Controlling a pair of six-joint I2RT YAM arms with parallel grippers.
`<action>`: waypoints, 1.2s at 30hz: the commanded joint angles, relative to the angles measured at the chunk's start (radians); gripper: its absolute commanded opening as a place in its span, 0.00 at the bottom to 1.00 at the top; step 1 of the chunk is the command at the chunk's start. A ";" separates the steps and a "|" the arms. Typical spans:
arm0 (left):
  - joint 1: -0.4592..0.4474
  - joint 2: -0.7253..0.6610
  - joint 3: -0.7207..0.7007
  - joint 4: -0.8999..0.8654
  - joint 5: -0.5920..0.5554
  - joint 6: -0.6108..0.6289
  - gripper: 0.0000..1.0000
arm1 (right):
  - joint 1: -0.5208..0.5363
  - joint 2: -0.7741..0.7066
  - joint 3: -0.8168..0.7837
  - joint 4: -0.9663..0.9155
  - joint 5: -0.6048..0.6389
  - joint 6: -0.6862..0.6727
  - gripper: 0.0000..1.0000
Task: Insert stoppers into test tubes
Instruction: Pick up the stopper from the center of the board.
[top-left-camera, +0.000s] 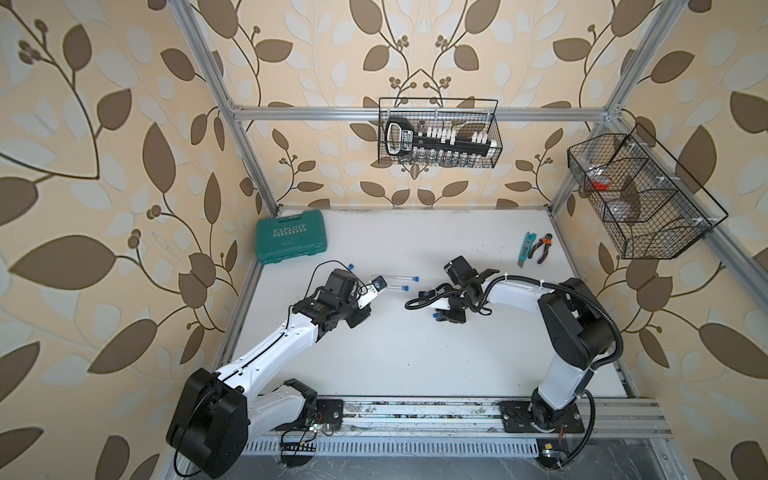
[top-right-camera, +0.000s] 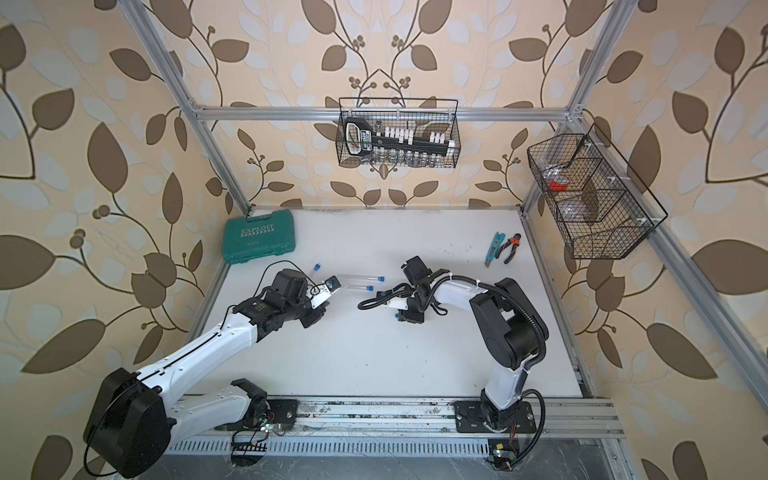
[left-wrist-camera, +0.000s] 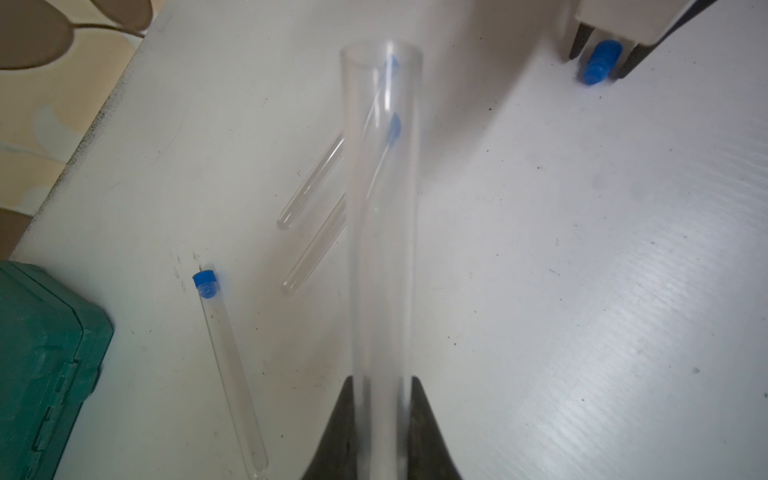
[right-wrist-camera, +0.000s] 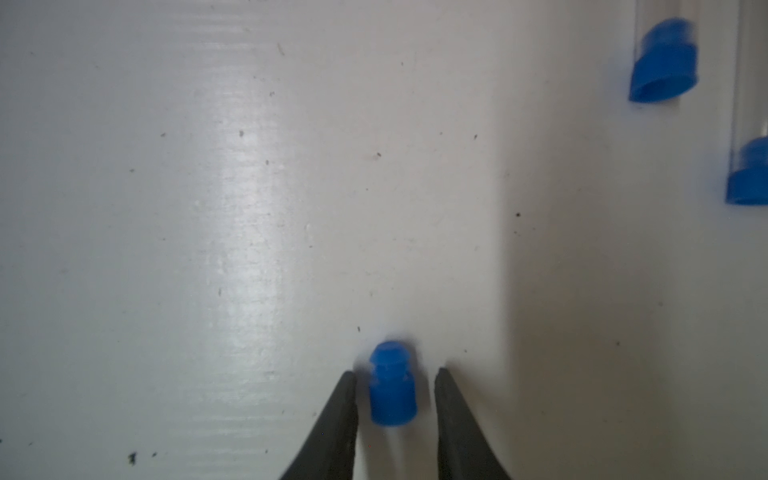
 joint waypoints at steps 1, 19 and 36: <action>0.013 -0.027 -0.008 0.015 0.008 0.008 0.00 | 0.005 0.040 0.020 -0.042 -0.018 -0.026 0.28; 0.013 -0.033 -0.008 0.011 0.004 0.015 0.00 | 0.000 0.031 0.003 -0.040 0.005 -0.039 0.24; 0.013 -0.036 -0.008 0.010 0.010 0.016 0.00 | -0.004 -0.016 -0.022 -0.050 -0.018 -0.035 0.25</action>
